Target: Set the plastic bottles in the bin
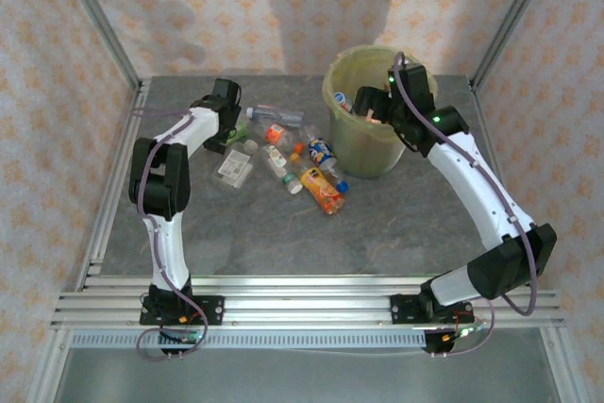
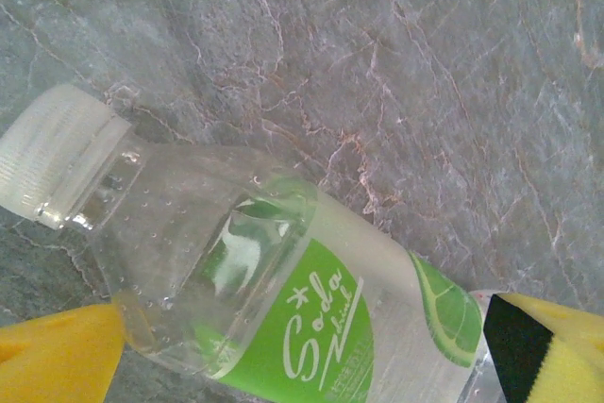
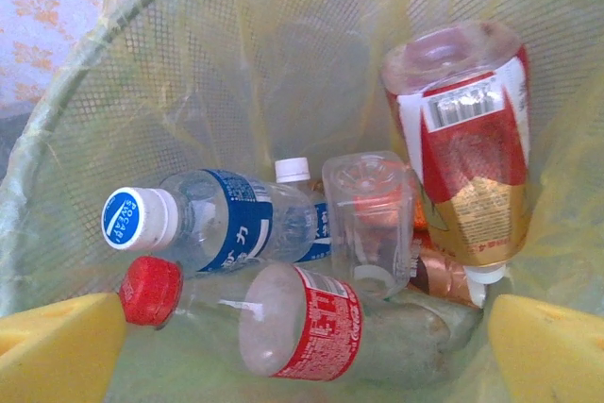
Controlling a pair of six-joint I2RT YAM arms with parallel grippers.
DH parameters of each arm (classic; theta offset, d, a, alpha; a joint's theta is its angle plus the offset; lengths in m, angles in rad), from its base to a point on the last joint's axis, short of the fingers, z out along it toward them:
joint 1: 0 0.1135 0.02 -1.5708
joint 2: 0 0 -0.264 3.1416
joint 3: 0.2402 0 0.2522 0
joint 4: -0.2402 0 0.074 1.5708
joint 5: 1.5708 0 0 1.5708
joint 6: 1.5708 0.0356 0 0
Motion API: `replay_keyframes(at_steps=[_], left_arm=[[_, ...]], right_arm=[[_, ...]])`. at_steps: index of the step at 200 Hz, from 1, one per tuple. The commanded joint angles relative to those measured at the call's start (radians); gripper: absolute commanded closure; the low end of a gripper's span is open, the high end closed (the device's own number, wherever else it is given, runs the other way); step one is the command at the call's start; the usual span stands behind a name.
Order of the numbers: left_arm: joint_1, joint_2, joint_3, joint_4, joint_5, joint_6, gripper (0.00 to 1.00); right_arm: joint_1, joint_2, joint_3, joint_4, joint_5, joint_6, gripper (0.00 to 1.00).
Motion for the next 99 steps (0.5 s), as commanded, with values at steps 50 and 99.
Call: replay_keyframes(at_steps=[50,99], left_arm=[[0.025,0.070,0.088,-0.047,-0.055,-0.053,0.03],[0.029,0.072,0.080,-0.067,-0.067,-0.038,0.22]], right_arm=[[0.024,0.023,0.006,-0.046,-0.029,0.021,0.01],[0.034,0.021,0.045,-0.060,-0.015,0.010,0.01]])
